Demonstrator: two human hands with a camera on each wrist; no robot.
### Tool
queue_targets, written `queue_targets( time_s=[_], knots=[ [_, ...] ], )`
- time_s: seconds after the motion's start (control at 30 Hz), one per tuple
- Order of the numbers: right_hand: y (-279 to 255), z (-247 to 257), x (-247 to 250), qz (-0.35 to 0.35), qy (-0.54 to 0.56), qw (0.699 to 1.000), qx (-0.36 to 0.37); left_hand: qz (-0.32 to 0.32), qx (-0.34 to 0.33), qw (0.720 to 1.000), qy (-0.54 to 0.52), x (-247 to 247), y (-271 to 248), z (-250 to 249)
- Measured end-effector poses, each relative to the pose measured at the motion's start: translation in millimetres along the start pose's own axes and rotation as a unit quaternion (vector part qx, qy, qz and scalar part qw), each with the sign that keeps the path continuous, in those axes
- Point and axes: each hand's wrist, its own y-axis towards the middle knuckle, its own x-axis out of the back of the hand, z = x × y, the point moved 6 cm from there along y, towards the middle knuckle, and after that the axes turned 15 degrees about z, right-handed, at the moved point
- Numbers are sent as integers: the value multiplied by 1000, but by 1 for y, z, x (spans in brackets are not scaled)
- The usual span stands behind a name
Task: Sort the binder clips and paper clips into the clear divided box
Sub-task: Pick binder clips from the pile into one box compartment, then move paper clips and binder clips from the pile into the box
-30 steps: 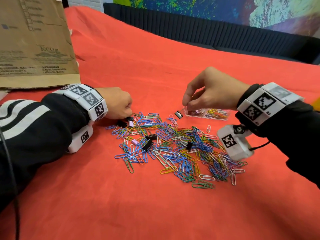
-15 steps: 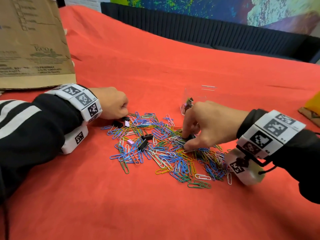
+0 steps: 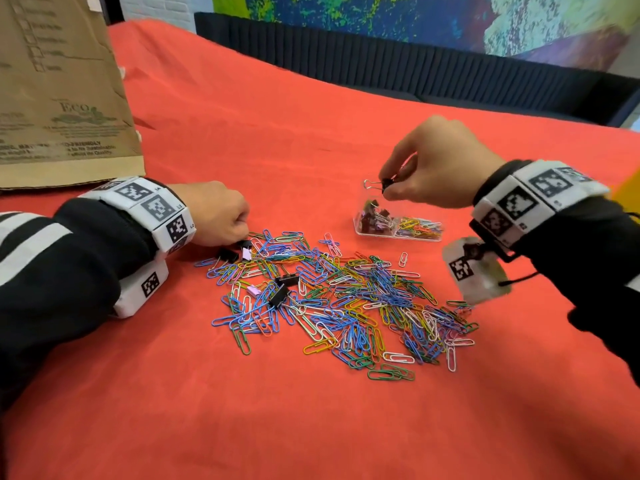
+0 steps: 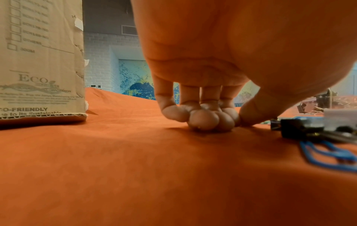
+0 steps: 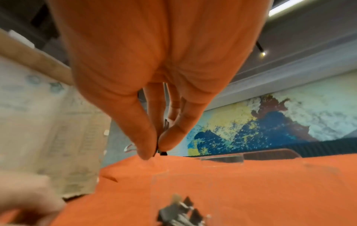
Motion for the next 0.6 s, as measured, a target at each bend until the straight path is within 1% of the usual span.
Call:
queue_targets(
  time_s=[0.1,0.17,0.3,0.5,0.6],
  knots=[
    [16,-7,-8,-5,-39,999,-29,0,1,1000,-2,1,0,0],
    [23,-11,-13,-6,-47,998,-36,-2,-1,1000,1,1,0,0],
    [29,-15,-16,-16,-40,998,-36,-2,-8,1000,5,1,-1,0],
    [32,-28,-6,-46,-15,997,-57,-2,-6,1000,9,2,-3,-1],
    [20,-27,3,-76,-13,996,-36,0,-5,1000,11,2,-2,0]
  ],
)
